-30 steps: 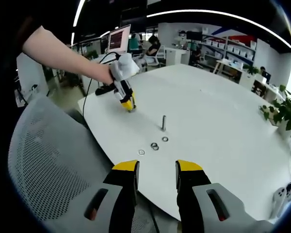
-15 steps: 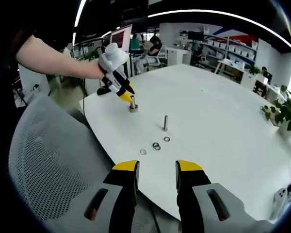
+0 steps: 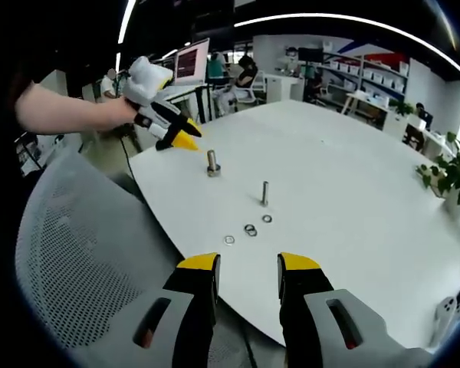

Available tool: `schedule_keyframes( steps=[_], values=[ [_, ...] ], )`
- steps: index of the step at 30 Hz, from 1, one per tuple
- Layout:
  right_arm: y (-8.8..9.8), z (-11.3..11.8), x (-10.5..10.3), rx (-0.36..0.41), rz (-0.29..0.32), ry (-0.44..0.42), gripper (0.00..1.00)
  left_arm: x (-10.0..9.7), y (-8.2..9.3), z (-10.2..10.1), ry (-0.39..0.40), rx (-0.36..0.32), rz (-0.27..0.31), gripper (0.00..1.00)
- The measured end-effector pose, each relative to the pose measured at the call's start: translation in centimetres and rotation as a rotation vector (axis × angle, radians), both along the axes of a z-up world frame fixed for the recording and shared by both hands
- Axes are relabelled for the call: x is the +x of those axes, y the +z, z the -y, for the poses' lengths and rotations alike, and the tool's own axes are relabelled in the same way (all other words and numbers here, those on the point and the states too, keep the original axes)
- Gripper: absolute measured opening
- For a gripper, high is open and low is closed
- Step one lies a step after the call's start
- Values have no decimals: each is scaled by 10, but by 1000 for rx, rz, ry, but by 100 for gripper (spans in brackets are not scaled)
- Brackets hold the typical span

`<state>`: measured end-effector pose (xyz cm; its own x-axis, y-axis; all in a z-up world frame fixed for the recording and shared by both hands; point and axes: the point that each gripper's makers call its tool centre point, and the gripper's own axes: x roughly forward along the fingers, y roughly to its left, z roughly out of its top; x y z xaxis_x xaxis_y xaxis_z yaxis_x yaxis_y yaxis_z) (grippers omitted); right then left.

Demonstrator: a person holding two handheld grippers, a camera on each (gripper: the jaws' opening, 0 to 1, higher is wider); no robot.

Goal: Place the washer onto the threaded stud by aligning its center hole with the stud, sliding it down to the base, and recovering from edge contact or off-axis alignment until the washer reaches the visible bottom stop.

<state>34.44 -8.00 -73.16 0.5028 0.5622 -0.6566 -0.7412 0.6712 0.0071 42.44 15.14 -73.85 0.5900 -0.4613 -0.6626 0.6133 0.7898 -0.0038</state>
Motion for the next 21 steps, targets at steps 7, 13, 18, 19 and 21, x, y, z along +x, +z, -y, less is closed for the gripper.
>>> schedule_keyframes(
  steps=[7, 13, 18, 19, 21],
  values=[
    [0, -2, -3, 7, -5, 11, 32, -31, 10, 12, -13, -66, 28, 31],
    [-2, -4, -5, 1, -14, 29, 32, -54, 18, 21, -21, -119, 18, 32],
    [-3, -5, -6, -1, -17, 34, 32, -80, 23, 28, -67, -118, -15, 32],
    [-3, -5, -6, -5, -16, 36, 32, -83, 26, 30, -70, -127, -8, 32],
    [-3, -4, -6, -2, -16, 33, 32, -87, 29, 30, -72, -138, -4, 32]
  ],
)
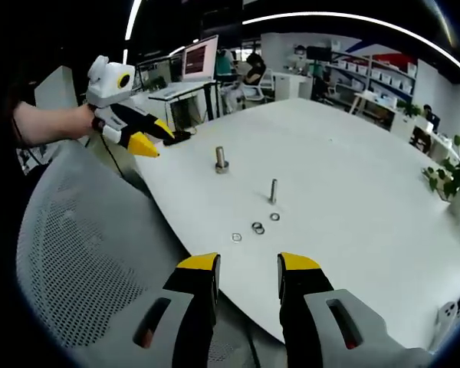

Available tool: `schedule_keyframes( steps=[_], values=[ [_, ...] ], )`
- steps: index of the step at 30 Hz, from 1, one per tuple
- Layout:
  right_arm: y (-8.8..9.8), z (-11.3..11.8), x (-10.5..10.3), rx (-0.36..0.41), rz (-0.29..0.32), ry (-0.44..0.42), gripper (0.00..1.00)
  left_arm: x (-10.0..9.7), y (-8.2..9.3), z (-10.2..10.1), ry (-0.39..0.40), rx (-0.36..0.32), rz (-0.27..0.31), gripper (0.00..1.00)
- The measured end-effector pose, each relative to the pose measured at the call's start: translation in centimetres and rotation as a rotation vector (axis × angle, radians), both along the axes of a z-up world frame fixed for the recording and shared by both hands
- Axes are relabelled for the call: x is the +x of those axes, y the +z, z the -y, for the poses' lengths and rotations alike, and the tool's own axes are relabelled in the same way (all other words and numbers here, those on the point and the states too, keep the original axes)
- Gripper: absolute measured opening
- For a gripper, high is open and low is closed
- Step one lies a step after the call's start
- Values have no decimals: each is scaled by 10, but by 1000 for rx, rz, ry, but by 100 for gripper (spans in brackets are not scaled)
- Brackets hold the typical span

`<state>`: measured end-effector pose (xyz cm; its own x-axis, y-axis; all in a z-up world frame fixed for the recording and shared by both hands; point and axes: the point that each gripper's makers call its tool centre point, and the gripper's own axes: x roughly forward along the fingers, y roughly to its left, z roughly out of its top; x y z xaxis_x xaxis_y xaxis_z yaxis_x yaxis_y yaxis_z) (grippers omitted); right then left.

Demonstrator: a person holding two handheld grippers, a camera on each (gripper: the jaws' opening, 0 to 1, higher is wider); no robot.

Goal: Place the washer onto the threaded stud by aligning its center hole with the stud, sliding it down to the base, and recovering from edge contact or off-axis alignment until the washer reaches the visible bottom stop.

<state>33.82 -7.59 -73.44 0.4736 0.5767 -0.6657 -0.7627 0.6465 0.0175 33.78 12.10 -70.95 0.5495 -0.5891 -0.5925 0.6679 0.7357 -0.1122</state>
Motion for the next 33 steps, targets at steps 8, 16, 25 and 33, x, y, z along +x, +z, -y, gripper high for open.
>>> schedule_keyframes(
  steps=[8, 16, 25, 33],
  values=[
    [-3, 2, -2, -9, -5, -2, 32, -18, 8, 7, -9, -18, 22, 33],
    [-5, 2, -4, -14, -16, -1, 32, -24, -6, 9, -24, 44, 52, 32],
    [-9, 0, -9, -20, -35, 19, 32, -26, -8, 8, -22, 45, 47, 32],
    [-7, 1, -5, -6, -34, -2, 33, -23, -9, 5, -2, 34, 38, 32]
  ],
)
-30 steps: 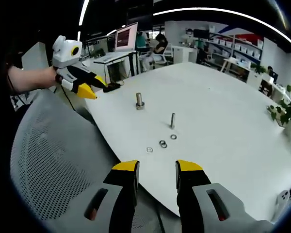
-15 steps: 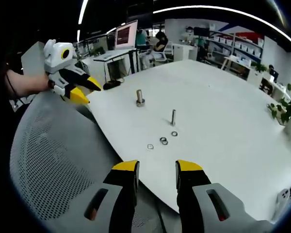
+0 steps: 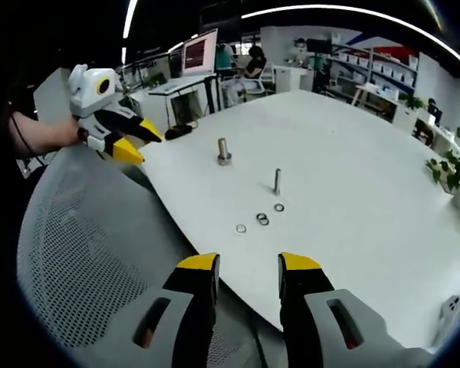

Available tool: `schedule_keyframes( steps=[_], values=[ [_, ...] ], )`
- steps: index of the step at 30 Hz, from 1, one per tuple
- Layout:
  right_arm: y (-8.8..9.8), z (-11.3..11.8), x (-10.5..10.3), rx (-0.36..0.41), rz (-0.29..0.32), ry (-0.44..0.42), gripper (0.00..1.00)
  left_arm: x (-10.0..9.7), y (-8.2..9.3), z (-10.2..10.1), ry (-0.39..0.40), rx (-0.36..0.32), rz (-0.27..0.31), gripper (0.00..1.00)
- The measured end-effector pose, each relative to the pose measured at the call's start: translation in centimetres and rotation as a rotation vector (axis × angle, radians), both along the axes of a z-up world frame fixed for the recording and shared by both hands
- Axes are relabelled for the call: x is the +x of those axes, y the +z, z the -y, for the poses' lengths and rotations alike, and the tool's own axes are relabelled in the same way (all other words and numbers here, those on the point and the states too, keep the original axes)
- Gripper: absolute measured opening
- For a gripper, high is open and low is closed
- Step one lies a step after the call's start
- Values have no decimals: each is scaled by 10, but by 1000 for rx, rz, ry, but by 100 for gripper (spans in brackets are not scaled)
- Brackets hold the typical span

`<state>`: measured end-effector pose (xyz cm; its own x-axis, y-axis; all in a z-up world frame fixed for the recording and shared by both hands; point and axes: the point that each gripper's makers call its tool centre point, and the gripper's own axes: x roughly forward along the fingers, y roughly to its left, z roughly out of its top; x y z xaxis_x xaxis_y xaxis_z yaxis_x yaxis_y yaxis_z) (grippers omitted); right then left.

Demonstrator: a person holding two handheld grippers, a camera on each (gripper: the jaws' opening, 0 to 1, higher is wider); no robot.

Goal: Place the washer onto the threaded stud by aligning its center hole with the stud, sliding it down to the base, and recovering from edge contact or off-axis alignment until the washer reaches the visible bottom stop.

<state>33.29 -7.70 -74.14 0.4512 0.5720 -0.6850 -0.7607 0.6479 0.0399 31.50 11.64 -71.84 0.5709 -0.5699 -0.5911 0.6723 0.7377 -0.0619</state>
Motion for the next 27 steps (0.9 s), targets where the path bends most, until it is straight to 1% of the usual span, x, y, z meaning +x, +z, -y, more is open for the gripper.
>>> schedule_keyframes(
  steps=[3, 5, 8, 10, 12, 14, 17, 20, 22, 24, 27],
  values=[
    [1, 0, 1, 2, 2, 0, 33, 1, 2, 0, 4, -5, 9, 32],
    [0, 2, 3, -4, 5, -3, 34, 1, 0, 0, -1, -1, 4, 32],
    [-2, 0, 2, 2, -15, -3, 34, 0, -1, 1, -10, 13, 4, 32],
    [-4, -1, -1, -10, -21, 14, 34, 2, 1, -1, -3, 11, 13, 31],
    [-6, -4, -4, -15, -30, 34, 35, 2, -1, -1, 0, 4, -1, 32],
    [-6, -6, -6, -16, -33, 49, 35, 1, -3, -2, -2, 17, -10, 32],
    [-7, -7, -7, -12, -44, 59, 36, 2, 0, -2, -4, 21, 18, 31],
    [-11, -8, -7, -18, -82, 59, 38, 2, -2, -4, -1, 26, 2, 31],
    [-9, -9, -6, -8, -99, 55, 39, 3, -1, -5, 0, 22, 9, 31],
    [-9, -10, -5, -7, -101, 55, 39, 3, 1, -5, 3, 16, 13, 31],
    [-16, -8, -7, -27, -138, 57, 39, 3, -1, -5, 1, 23, 12, 31]
  ],
)
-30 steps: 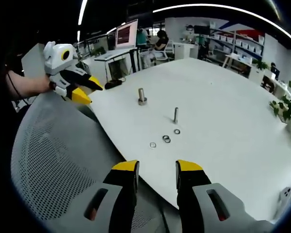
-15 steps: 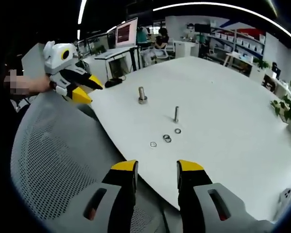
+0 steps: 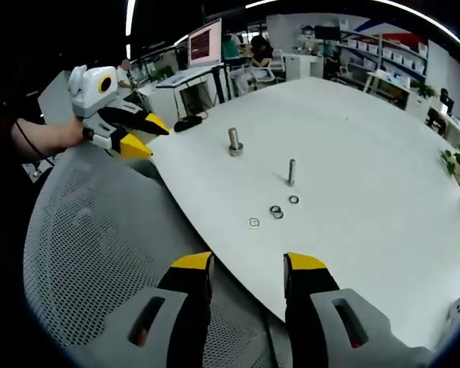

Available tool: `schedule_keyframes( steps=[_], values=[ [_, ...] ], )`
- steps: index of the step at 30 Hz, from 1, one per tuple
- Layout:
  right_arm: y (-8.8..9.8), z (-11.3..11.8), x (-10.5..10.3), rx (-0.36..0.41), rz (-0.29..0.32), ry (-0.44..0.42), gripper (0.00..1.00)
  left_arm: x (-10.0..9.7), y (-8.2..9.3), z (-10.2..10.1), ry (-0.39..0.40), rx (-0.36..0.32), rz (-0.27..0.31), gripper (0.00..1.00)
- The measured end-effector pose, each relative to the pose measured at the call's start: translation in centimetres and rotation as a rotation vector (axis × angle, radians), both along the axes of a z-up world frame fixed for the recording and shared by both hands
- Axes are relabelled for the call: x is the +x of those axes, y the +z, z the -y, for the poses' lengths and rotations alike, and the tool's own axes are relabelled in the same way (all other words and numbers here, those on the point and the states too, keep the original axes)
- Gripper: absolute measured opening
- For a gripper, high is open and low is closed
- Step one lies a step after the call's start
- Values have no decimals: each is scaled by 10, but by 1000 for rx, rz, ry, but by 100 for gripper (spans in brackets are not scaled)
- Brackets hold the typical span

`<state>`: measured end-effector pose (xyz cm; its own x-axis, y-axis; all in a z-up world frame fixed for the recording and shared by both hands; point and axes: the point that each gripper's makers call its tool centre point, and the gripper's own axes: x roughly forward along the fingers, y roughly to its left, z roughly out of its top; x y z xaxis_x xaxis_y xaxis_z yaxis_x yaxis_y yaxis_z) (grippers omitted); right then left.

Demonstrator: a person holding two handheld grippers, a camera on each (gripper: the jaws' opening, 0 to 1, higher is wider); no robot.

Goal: Place the washer onto the threaded stud by aligning its center hole with the stud, sliding it down to the base, and recovering from edge contact or off-axis alignment until the washer reaches the visible bottom stop.

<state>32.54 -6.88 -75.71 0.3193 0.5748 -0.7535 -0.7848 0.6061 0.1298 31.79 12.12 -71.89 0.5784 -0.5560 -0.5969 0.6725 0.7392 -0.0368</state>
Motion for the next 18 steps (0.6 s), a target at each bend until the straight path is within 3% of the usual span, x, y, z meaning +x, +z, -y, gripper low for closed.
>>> schedule_keyframes(
  steps=[7, 13, 18],
  values=[
    [-9, -4, 1, -37, -51, 7, 39, -3, -3, 0, -8, 21, 2, 31],
    [-16, -30, 19, 4, -82, -19, 36, -2, -8, -1, -10, 33, -16, 31],
    [-34, -49, 26, -27, -94, 5, 34, -3, -7, -2, -4, 25, -19, 30]
  ],
)
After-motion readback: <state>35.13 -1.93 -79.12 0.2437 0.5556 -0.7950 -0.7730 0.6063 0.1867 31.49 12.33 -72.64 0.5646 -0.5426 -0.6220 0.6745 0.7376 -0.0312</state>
